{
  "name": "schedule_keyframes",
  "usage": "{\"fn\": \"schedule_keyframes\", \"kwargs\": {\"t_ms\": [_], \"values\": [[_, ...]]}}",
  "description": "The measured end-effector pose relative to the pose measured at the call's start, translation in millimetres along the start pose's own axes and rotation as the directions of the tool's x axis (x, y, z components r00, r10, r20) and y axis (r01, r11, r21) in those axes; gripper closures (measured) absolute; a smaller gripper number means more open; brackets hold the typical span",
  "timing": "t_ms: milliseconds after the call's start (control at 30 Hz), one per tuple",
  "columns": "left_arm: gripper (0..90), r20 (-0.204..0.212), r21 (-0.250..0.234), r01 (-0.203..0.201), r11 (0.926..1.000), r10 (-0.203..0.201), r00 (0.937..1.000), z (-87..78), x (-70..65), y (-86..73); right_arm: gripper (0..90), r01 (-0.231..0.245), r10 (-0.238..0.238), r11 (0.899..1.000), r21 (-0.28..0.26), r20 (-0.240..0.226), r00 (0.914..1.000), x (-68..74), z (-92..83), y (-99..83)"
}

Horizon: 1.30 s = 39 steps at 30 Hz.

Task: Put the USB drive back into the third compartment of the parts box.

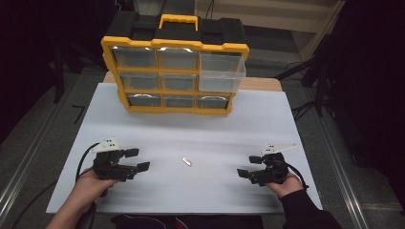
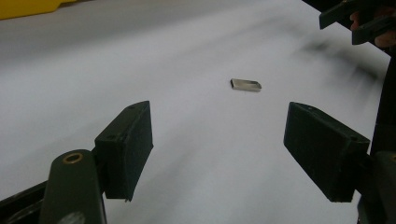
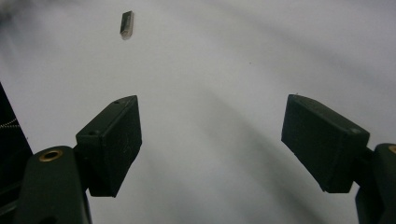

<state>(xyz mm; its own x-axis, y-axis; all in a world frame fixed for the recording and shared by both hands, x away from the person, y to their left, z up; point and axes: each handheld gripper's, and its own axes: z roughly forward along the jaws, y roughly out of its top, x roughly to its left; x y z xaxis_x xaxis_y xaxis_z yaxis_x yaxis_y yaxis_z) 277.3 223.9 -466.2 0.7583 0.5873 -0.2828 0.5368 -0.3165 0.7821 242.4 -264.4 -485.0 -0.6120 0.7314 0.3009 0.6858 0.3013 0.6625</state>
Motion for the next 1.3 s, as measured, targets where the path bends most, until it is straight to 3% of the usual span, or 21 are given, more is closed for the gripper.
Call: {"fn": "schedule_keyframes", "kwargs": {"t_ms": [800,1100,1133,1300], "values": [[25.2,-0.004,0.007,0.001,1.0000,-0.001,1.0000,0.2,0.7,-0.1,18.0,0.012,-0.012,1.000,-0.003,-0.004,0.9999,0.2,-0.2,2.0],[25.2,-0.005,0.008,0.003,1.0000,-0.003,1.0000,0.2,0.9,-0.5,18.0,0.088,-0.088,0.996,-0.008,-0.044,0.9951,9.8,5.3,22.0],[25.2,-0.006,0.008,0.003,1.0000,-0.003,1.0000,0.0,1.0,-0.6,18.0,0.115,-0.116,0.993,-0.016,-0.055,0.9918,12.8,6.1,26.4],[25.2,-0.007,0.006,0.005,1.0000,-0.005,1.0000,-0.3,1.0,-0.7,18.0,0.149,-0.150,0.989,-0.012,-0.076,0.9858,16.5,8.4,32.9]]}}
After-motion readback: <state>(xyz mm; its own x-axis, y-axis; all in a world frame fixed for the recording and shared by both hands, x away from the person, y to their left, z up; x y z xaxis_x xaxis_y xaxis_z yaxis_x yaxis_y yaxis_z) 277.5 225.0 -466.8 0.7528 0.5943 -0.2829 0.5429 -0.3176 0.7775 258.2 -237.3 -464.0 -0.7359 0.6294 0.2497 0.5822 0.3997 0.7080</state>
